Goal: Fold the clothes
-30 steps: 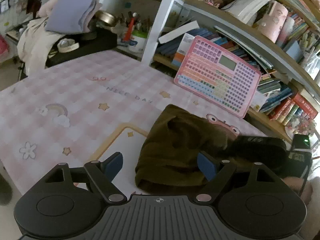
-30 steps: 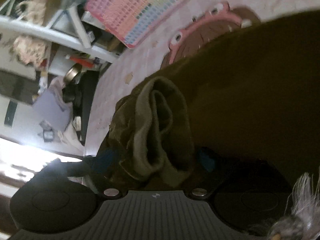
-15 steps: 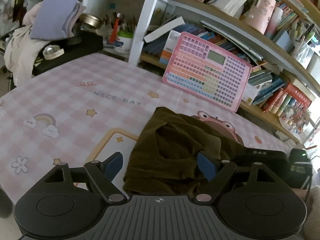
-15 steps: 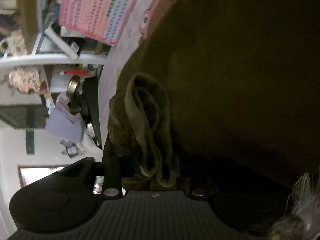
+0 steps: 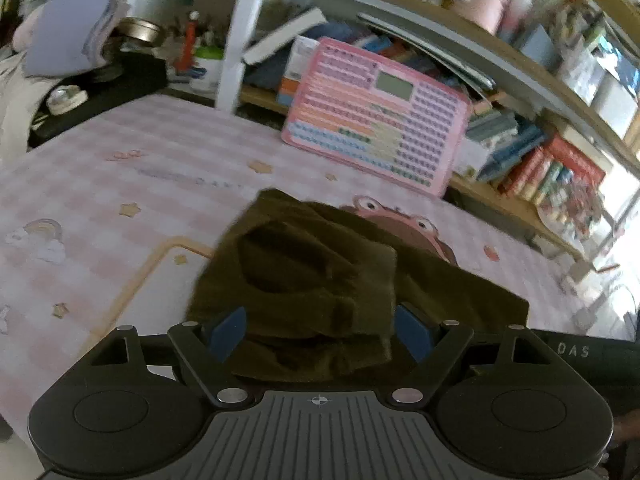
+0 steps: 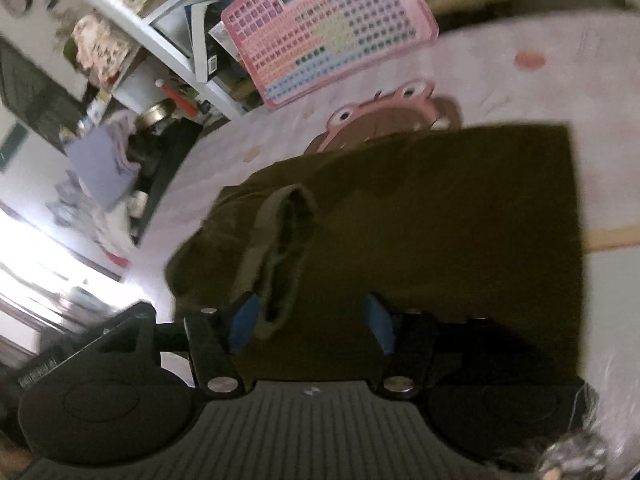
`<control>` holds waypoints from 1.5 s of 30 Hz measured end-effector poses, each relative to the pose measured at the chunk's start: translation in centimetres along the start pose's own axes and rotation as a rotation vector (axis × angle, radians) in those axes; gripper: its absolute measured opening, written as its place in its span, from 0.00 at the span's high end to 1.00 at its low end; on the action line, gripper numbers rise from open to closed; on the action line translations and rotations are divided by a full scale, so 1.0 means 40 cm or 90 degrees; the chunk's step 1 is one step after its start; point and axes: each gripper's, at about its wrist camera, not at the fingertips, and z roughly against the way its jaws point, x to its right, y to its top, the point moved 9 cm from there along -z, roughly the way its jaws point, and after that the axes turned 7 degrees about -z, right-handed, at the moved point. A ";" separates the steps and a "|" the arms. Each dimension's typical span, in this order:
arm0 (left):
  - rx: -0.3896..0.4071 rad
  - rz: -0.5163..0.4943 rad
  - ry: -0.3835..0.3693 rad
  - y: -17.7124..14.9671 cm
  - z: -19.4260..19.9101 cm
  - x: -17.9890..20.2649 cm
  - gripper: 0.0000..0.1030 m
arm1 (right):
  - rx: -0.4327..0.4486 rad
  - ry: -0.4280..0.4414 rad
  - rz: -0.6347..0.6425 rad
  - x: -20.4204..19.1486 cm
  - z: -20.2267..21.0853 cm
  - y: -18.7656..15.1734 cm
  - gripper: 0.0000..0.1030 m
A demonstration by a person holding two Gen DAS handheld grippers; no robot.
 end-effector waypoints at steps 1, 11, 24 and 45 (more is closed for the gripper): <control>-0.006 -0.008 0.003 -0.007 -0.005 0.012 0.18 | 0.011 -0.022 0.023 0.009 0.011 -0.004 0.44; -0.024 -0.083 -0.001 -0.046 -0.002 0.093 0.18 | 0.078 -0.153 0.184 0.046 0.086 -0.055 0.39; -0.044 -0.097 -0.036 -0.092 0.022 0.036 0.18 | 0.108 -0.207 0.161 -0.002 0.134 -0.132 0.30; -0.063 -0.059 -0.023 -0.131 0.013 0.019 0.18 | 0.087 -0.254 0.116 0.043 0.159 -0.194 0.25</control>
